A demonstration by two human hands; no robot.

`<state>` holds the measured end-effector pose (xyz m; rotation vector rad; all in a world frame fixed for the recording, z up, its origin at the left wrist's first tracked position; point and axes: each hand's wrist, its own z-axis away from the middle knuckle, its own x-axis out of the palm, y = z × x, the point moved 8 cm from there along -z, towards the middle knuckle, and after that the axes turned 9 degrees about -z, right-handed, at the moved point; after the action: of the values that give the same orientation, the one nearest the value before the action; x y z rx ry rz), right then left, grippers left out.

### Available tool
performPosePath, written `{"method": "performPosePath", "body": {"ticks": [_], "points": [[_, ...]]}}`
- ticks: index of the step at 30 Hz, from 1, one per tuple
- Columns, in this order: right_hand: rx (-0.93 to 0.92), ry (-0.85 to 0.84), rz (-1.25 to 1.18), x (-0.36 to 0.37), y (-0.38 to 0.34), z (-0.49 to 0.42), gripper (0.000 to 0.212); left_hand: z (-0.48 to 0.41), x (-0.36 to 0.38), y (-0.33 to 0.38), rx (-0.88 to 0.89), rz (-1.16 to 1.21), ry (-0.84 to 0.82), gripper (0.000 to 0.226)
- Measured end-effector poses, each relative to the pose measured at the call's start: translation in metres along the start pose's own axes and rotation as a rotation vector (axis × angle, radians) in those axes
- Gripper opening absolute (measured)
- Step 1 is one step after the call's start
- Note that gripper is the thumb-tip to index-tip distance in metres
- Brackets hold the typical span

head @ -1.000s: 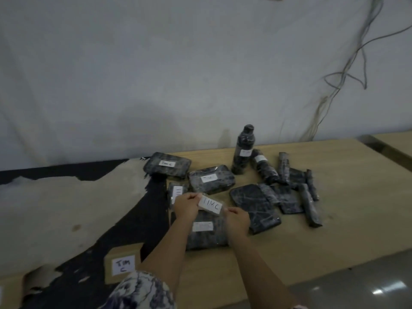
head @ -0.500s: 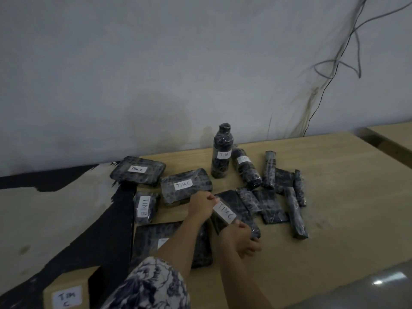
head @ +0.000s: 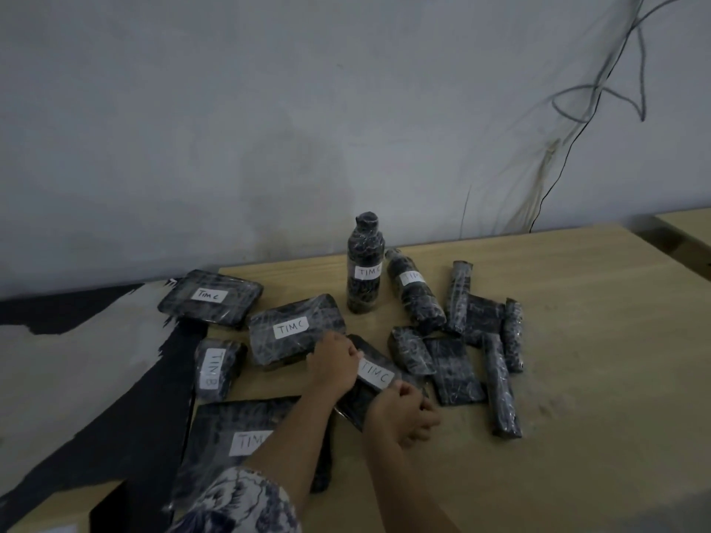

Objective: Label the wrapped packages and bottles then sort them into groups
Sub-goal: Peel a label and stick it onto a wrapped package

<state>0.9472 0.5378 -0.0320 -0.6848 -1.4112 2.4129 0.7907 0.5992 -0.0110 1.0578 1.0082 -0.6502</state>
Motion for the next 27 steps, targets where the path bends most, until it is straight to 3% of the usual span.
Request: {"method": "performPosePath", "body": {"ticks": [2, 3, 11, 17, 21, 23, 27], "points": [[0.007, -0.180, 0.031, 0.004, -0.004, -0.001, 0.037, 0.005, 0.004, -0.009, -0.032, 0.034, 0.028, 0.024], [-0.006, -0.193, 0.023, 0.001, -0.005, -0.008, 0.038, 0.007, 0.004, -0.012, -0.042, 0.072, 0.043, 0.026], [-0.092, -0.196, 0.016, -0.013, -0.013, -0.007, 0.025, 0.023, 0.003, -0.025, -0.143, 0.329, 0.120, 0.023], [-0.173, -0.097, -0.071, -0.007, -0.003, -0.009, 0.014, 0.024, 0.007, -0.028, -0.180, 0.373, 0.143, 0.027], [-0.118, -0.080, -0.087, -0.001, 0.005, -0.011, 0.002, 0.025, 0.009, -0.030, -0.176, 0.399, 0.157, 0.030], [-0.096, -0.040, -0.078, -0.002, 0.009, -0.014, 0.015, 0.025, 0.009, -0.031, -0.173, 0.388, 0.181, 0.018], [-0.055, -0.029, 0.067, -0.007, 0.012, -0.016, 0.050, 0.026, 0.019, -0.035, -0.293, 0.466, 0.127, 0.046]]}}
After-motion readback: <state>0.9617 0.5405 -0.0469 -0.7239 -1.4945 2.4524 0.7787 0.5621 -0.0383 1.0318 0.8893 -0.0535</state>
